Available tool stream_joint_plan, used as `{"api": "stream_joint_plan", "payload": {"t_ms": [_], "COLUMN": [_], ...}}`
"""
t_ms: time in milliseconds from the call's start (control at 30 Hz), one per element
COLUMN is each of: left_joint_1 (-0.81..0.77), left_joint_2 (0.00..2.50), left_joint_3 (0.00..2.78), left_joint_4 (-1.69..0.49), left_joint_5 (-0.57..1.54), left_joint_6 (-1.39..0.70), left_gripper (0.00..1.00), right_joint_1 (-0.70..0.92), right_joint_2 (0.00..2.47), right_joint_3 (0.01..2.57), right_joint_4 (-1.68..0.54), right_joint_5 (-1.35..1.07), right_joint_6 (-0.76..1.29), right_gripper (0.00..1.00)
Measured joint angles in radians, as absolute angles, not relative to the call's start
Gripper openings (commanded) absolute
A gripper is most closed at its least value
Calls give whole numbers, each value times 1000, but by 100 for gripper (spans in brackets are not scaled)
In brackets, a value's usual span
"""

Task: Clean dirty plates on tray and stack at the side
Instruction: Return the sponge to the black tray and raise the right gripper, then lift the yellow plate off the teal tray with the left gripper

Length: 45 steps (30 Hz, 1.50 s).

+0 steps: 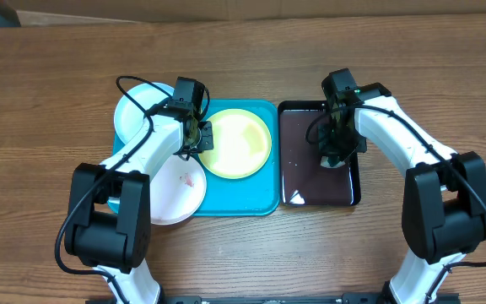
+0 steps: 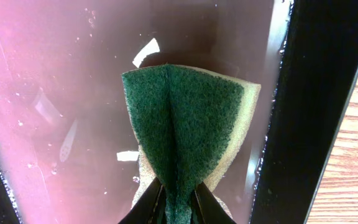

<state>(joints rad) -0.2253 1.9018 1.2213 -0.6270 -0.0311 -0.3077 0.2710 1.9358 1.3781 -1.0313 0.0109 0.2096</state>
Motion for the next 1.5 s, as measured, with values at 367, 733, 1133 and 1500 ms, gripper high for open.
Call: {"api": "stream_joint_plan", "payload": {"t_ms": [367,733,1133,1500], "left_joint_1": [-225,-225,-228,-228], "left_joint_2": [1902,1902,1902,1900], "left_joint_3": [1221,1216,1184,1211], "left_joint_4": [-627,-625,-587,-652], "left_joint_5": [-31,-31,-27,-19], "left_joint_6": [-305,-304,-305,-305], "left_gripper": [17,22,4,4], "right_joint_1": [268,95,14,14], "right_joint_2": [1936,1937,1937,1937], "right_joint_3": [1417,1606,1606,1606], "right_joint_4": [-1062,-1105,-1137,-1136], "right_joint_5": [15,15,15,14], "right_joint_6": [209,230,235,236], "right_gripper": [83,98,100,100]}}
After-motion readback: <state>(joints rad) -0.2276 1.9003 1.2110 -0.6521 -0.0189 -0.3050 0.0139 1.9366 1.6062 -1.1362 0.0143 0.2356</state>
